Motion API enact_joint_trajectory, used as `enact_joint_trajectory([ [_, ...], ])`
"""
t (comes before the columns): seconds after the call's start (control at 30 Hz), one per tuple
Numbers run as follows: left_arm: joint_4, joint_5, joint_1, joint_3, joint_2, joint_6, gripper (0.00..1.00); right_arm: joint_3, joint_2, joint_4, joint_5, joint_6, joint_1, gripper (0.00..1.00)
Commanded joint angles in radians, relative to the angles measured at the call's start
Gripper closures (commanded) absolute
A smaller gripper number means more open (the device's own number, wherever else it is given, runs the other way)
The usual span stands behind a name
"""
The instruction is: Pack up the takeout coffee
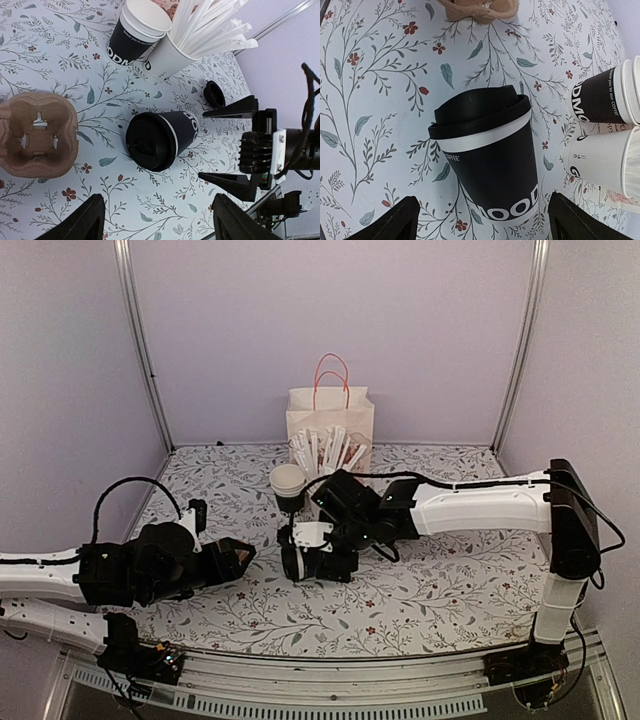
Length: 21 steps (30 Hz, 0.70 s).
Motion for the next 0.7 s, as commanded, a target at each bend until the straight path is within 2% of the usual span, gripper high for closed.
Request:
enact_joint_trajectory([
  [0.0, -0.007, 0.012, 0.012, 0.004, -0.008, 0.032, 0.24, -0.028, 0.043, -0.048, -0.08, -0.085, -0.001, 0.06],
  [0.47, 0.022, 0.042, 0.012, -0.063, -0.058, 0.104, 0.22, -0.109, 0.096, 0.043, -0.081, -0.138, -0.003, 0.06],
  [0.67, 0.018, 0.055, 0.013, -0.073, -0.069, 0.102, 0.22, -0.092, 0.053, 0.019, -0.081, -0.153, -0.002, 0.06],
])
